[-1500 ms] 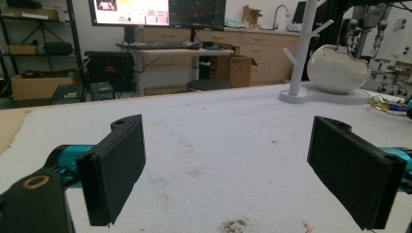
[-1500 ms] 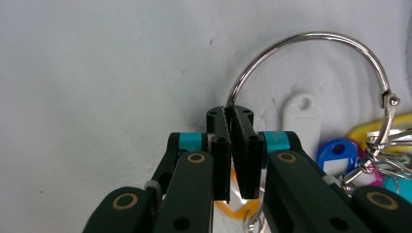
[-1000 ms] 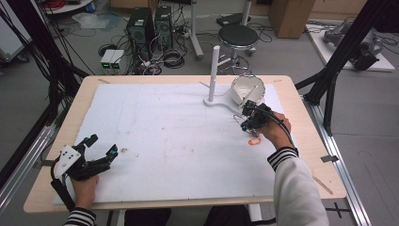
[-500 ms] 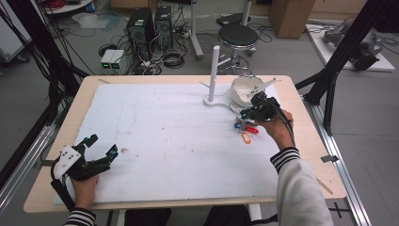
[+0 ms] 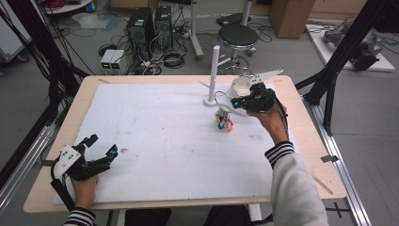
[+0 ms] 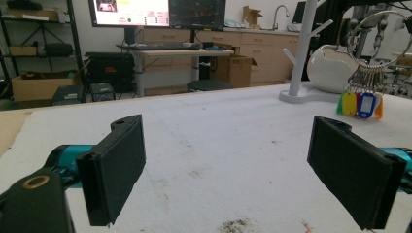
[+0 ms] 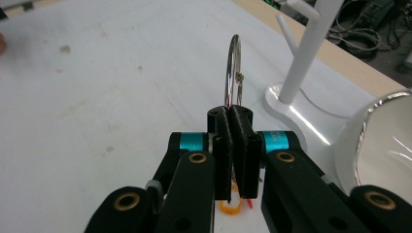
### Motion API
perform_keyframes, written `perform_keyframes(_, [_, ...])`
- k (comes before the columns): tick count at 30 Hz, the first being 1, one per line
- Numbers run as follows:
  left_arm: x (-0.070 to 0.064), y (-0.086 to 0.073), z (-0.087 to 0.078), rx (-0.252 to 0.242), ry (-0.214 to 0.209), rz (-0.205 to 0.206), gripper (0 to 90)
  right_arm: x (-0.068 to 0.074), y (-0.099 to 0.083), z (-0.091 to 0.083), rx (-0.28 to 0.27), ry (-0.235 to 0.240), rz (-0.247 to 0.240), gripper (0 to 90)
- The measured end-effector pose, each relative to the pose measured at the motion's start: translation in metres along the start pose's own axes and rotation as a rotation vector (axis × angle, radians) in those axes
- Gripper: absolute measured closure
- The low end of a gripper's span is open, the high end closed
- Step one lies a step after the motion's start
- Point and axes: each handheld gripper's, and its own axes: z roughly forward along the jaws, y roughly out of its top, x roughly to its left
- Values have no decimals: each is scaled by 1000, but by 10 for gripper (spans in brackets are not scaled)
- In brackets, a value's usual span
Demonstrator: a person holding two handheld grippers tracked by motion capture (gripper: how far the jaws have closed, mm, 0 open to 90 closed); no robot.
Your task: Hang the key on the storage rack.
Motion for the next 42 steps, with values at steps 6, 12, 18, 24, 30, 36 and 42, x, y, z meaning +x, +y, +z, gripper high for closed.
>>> perform_keyframes(6, [0,0,0,-1,0,1,143,-3,7,5,-48,38,6,884])
perform_keyframes(12, [0,0,0,-1,0,0,143,-6,13,13,-75,57,14,884])
perform_keyframes(18, [0,0,0,-1,0,-1,143,-5,18,22,-66,56,0,884])
perform_keyframes(24, [0,0,0,0,0,0,143,-10,19,31,-93,51,32,884])
perform_keyframes(30, [0,0,0,-1,0,-3,143,-16,18,37,-108,34,64,884])
perform_keyframes(36, [0,0,1,-1,1,-9,143,-21,16,40,-125,1,91,884])
perform_keyframes(42, [0,0,1,-2,2,-9,143,-26,15,42,-143,-32,126,884])
